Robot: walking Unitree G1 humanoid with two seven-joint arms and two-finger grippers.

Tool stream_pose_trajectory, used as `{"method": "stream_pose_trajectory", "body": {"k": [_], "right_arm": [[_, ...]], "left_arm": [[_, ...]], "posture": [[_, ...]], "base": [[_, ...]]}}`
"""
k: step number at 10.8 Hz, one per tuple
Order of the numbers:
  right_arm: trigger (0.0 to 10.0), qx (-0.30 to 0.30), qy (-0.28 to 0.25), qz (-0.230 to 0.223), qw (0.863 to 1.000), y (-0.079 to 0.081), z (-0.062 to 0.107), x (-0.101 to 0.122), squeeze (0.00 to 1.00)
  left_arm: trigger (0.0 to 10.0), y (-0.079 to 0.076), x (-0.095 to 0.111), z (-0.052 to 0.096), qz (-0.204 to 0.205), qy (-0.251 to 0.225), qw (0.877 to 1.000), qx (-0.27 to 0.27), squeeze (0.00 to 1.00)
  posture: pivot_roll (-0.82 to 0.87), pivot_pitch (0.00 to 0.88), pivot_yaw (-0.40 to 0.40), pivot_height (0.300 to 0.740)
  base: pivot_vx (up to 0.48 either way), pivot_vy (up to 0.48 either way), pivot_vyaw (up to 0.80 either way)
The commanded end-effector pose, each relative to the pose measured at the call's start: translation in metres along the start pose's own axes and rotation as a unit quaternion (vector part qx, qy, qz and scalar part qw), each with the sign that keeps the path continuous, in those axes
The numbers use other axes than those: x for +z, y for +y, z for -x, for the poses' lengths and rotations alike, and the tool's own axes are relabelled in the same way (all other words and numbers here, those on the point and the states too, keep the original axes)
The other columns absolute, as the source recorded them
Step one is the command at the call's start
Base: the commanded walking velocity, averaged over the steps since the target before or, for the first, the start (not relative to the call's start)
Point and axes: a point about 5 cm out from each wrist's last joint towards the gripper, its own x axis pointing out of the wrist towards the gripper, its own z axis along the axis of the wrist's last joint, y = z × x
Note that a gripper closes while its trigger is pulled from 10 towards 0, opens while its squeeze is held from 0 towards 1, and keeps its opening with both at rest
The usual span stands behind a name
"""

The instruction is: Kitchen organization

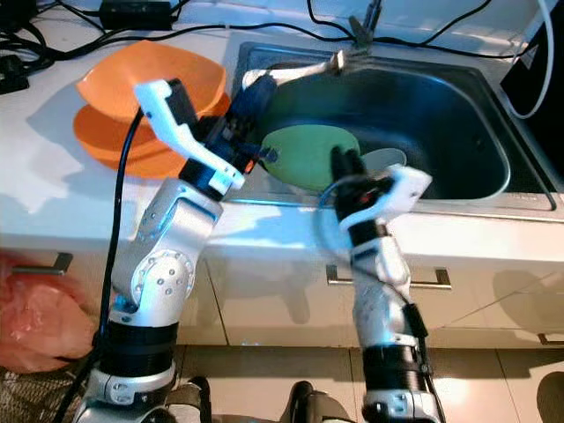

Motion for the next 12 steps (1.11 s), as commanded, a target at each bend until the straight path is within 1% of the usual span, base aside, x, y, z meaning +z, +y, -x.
{"method": "stream_pose_trajectory", "body": {"k": [1,2,3,5,6,12], "right_arm": [[10.0,-0.039,0.023,-0.066,0.997,-0.011,0.007,-0.009,0.00],[10.0,-0.040,0.018,-0.098,0.994,-0.011,0.006,-0.008,0.00],[10.0,-0.029,0.017,-0.129,0.991,-0.007,0.004,-0.005,0.00],[10.0,0.033,0.020,-0.196,0.980,0.011,0.000,0.003,0.00],[10.0,0.062,0.025,-0.220,0.973,0.020,-0.001,0.005,0.00],[10.0,0.062,0.025,-0.220,0.973,0.020,-0.001,0.005,0.00]], "left_arm": [[10.0,-0.002,-0.004,0.000,0.014,0.007,1.000,-0.008,0.00],[10.0,-0.001,-0.005,0.002,0.016,0.010,1.000,-0.006,0.00],[10.0,0.001,-0.006,0.003,0.021,0.012,1.000,-0.003,0.00],[10.0,0.002,-0.007,0.004,0.027,0.013,1.000,0.000,0.00],[10.0,0.002,-0.009,0.005,0.029,0.014,0.999,0.001,0.00],[10.0,0.002,-0.009,0.005,0.029,0.014,0.999,0.001,0.00]], "posture": [[0.17,0.188,-0.072,0.740],[0.17,0.187,-0.071,0.740],[0.17,0.187,-0.071,0.740],[0.17,0.180,-0.071,0.740],[0.16,0.176,-0.071,0.740],[0.16,0.176,-0.071,0.740]], "base": [[0.000,0.000,0.00],[0.000,0.000,0.00],[0.000,0.000,0.00],[0.000,0.000,0.00],[0.000,0.000,0.00],[0.000,0.000,0.00]]}}
